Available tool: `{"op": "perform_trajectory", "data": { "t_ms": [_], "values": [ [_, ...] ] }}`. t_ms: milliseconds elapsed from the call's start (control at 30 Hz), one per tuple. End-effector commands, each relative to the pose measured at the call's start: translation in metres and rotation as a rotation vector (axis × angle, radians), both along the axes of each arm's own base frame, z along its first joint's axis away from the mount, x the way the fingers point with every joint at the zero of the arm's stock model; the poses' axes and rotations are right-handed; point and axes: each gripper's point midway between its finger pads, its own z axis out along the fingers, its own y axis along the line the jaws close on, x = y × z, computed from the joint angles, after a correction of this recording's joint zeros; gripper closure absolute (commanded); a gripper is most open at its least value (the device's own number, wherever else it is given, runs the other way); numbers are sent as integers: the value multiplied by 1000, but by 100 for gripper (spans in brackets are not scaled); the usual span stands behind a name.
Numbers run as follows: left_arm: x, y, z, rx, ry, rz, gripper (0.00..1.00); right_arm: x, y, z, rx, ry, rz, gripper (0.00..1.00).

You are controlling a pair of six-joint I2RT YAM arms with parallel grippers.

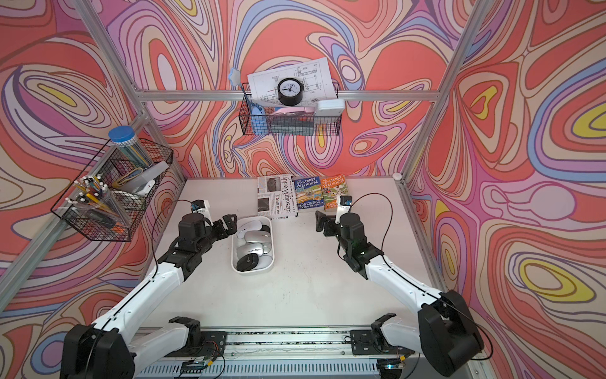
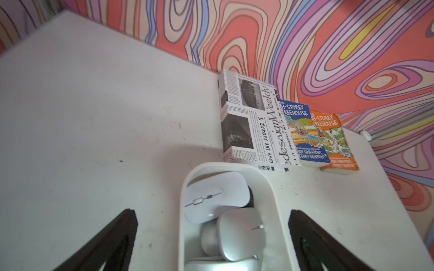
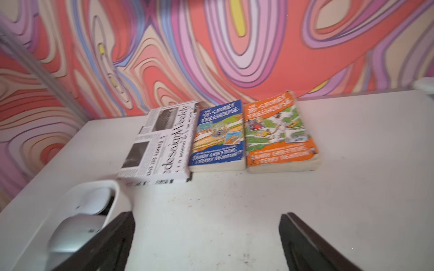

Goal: Put the mouse in the storage box
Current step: Reset both arms

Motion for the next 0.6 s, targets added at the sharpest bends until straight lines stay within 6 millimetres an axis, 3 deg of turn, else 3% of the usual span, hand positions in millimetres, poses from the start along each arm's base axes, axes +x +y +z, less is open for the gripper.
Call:
{"op": "perform_trajectory", "data": {
  "t_ms": [0,67,200,267,400,467,567],
  "values": [
    [-4,37,0,212,-165,138,2,13,-71,-5,-137,-2,-301,2],
    [-10,56,-9,306,-176,222,1,13,-107,-22,-193,24,-418,2],
    [-6,67,-33,436,-168,249,1,11,-141,-65,-286,41,-479,2],
    [0,69,-52,510,-107,232,1,14,-149,-91,-294,50,-484,2],
    [11,76,-71,518,-177,221,1,29,-144,-89,-314,-45,-417,2],
    [23,74,-86,480,-140,170,1,36,-151,-104,-267,-14,-400,4],
    [32,64,-98,473,-103,76,1,29,-146,-111,-208,-42,-303,8]
  ]
}}
